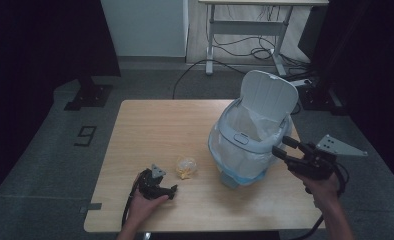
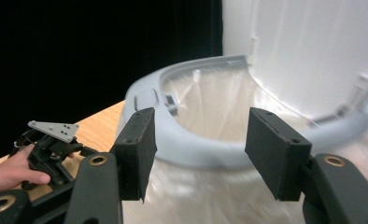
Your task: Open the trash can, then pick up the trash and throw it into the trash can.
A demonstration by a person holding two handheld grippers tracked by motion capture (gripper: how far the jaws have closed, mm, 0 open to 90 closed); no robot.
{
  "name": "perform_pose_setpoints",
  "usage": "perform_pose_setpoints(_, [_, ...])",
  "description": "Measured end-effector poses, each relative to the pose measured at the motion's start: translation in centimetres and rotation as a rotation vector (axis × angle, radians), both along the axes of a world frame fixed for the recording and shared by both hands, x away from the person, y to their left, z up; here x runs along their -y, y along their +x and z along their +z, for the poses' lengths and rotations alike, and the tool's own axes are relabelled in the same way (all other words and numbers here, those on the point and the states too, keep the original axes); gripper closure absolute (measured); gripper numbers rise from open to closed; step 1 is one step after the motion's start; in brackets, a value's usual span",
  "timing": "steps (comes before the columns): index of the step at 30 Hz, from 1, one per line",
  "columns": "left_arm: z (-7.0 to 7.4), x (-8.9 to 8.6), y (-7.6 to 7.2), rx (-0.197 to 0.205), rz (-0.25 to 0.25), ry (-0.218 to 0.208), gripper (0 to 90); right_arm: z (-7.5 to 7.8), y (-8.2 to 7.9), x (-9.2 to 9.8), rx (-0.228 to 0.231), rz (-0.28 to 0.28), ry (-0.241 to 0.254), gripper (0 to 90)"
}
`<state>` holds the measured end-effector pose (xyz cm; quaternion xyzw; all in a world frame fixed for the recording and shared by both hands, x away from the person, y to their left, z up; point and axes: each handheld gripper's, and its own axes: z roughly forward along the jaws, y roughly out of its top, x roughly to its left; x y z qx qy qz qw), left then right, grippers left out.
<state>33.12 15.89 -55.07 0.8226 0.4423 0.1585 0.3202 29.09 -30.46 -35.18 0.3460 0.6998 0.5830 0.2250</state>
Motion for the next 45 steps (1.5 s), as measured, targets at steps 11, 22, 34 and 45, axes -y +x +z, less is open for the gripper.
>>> perform_pose_setpoints(11, [0.0,0.0,0.0,0.002,0.001,-0.002,5.5,-5.2,-0.7,2.8,-0.058,-0.079,-0.002,36.3])
perform_pose_setpoints(22, [0.0,0.0,0.0,0.002,0.001,0.0,5.6,-10.9,0.1,4.5,-0.16,-0.158,-0.01,34.3])
perform_pose_setpoints(34, [0.1,-0.1,-0.1,-0.002,0.003,-0.002,7.5,-14.3,0.6,5.1,-0.228,-0.197,-0.041,33.6])
perform_pose_setpoints(45, [1.7,-0.9,-0.6,0.059,0.018,-0.047,13.2,-15.2,0.3,5.5,-0.246,-0.213,-0.048,33.7])
